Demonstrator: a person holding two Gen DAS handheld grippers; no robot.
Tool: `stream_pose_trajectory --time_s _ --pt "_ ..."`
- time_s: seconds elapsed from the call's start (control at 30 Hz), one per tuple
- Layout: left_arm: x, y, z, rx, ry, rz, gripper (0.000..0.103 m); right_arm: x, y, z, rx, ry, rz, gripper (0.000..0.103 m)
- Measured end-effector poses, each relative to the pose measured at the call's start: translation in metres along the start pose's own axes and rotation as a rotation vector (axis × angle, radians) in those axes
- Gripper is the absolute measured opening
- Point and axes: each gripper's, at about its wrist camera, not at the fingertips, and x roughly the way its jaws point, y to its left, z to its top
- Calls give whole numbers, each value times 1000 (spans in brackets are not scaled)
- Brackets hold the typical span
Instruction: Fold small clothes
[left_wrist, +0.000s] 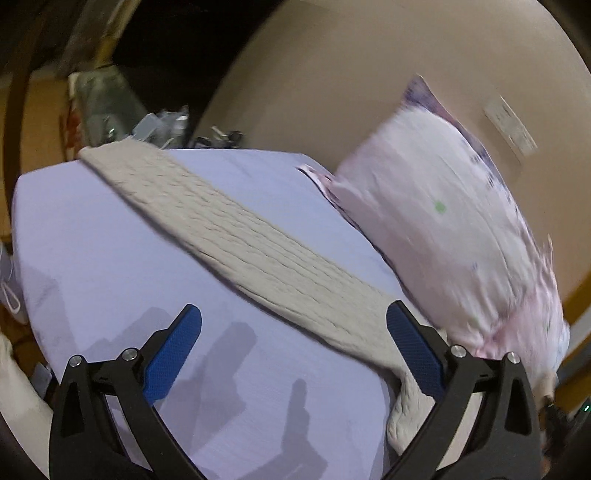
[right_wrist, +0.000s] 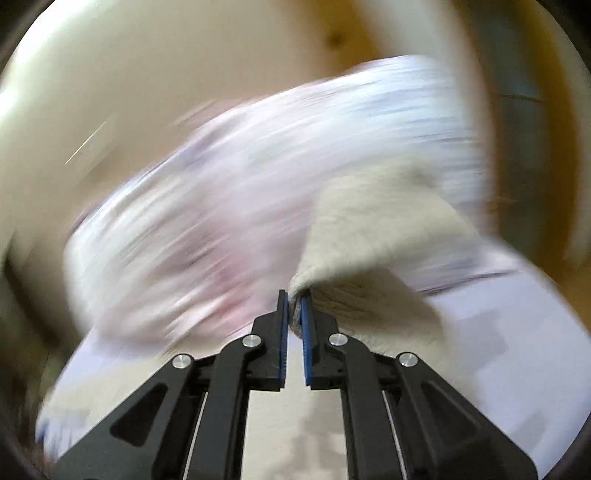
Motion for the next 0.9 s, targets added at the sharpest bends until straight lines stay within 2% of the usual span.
stream_pose_trajectory --time_s 0.03,0.07,0.1,0.13,0.17,0.23,0.3,0.37,0.53,0.63,0.8,0.9 --pt "1 2 1 -17 -1 7 98 18 23 -12 -47 80 39 20" --pt "3 9 5 -46 2 15 96 45 55 -33 -112 207 77 25" --pt "5 14 6 -71 9 17 91 55 68 -44 -139 254 85 31" --pt "7 20 7 -102 19 13 87 63 80 -54 -161 282 87 32" --pt "9 29 9 -146 32 3 86 64 86 -61 -161 280 91 34" --pt "11 42 12 -203 35 12 76 58 78 -61 -112 247 90 56" --pt "9 52 18 -227 19 19 74 42 54 -55 -33 205 70 65" --pt "8 62 25 -267 5 25 71 34 33 -49 16 188 36 66" --pt "13 90 45 -380 -7 67 50 18 -16 -45 124 172 -25 69" --pt "19 103 55 -437 9 65 42 0 -36 -44 179 124 -42 70" --pt "29 112 69 -451 33 54 39 -16 -52 -41 211 75 -54 75" --pt "37 112 74 -445 57 84 9 -24 -63 -46 215 70 -64 75"
